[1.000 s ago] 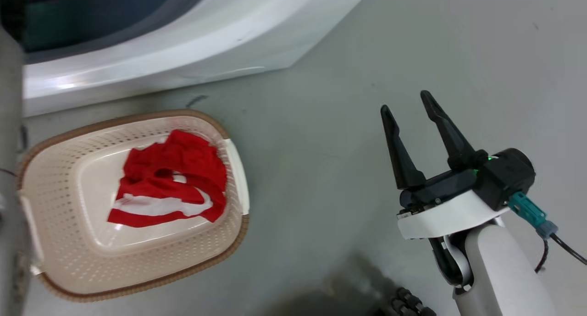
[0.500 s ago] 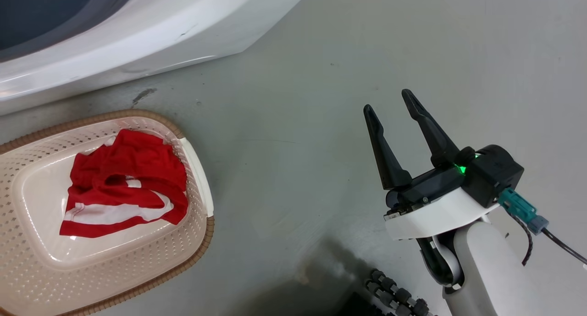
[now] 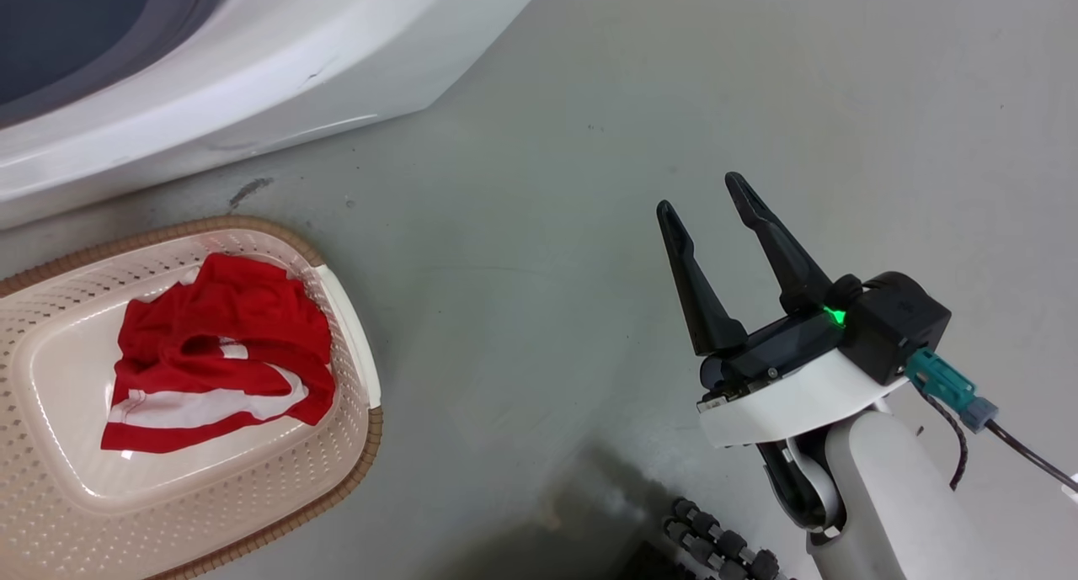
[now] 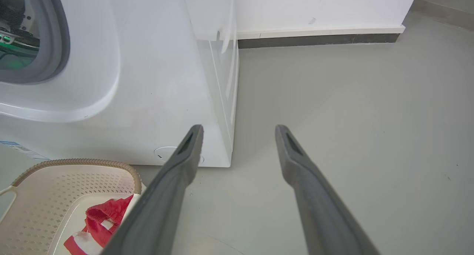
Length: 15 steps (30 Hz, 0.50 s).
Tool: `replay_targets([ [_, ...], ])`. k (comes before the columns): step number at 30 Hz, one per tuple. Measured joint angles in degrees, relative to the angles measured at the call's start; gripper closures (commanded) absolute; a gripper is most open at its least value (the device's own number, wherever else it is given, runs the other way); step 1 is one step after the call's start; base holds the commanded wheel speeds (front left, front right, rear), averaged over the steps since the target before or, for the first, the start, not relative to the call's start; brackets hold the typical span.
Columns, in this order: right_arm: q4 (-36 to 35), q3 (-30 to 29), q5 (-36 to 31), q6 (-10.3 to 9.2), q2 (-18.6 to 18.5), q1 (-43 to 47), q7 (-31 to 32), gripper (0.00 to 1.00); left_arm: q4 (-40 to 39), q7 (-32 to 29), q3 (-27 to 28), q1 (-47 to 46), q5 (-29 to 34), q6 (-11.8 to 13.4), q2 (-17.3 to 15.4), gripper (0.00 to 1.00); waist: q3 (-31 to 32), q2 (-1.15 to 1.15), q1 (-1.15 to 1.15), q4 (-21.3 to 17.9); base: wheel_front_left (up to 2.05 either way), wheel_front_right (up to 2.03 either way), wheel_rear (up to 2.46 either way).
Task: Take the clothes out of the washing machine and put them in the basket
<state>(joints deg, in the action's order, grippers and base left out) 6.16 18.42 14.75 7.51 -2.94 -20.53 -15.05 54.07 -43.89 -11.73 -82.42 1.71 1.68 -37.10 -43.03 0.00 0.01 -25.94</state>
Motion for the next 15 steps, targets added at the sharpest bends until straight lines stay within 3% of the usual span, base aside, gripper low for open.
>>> replay_targets([
  [2,0.14,0.03,0.00,0.00,0.00,0.02,0.00,0.00,-1.48,0.94,0.41,0.93,-0.40,0.35,-0.29,1.00,0.24,0.00,0.00,0.00,0.00,0.00,0.00],
  [9,1.57,-0.76,-0.40,0.00,0.03,0.64,-0.01,0.00,-8.53,13.73,1.71,8.18,-3.04,1.53,-0.85,1.00,3.85,0.00,0.00,0.48,0.00,0.00,0.00],
  [13,2.54,-1.99,-1.43,0.00,0.04,1.30,-0.03,0.00,-8.36,20.73,1.97,10.76,-4.55,1.43,0.74,1.00,6.28,0.00,0.00,1.03,0.00,0.00,0.00],
  [15,4.01,-3.10,-2.72,0.00,0.04,2.55,-0.03,0.00,-6.09,27.84,2.66,14.20,-6.48,1.59,3.14,1.00,9.38,0.00,0.00,1.82,0.00,0.00,0.00],
])
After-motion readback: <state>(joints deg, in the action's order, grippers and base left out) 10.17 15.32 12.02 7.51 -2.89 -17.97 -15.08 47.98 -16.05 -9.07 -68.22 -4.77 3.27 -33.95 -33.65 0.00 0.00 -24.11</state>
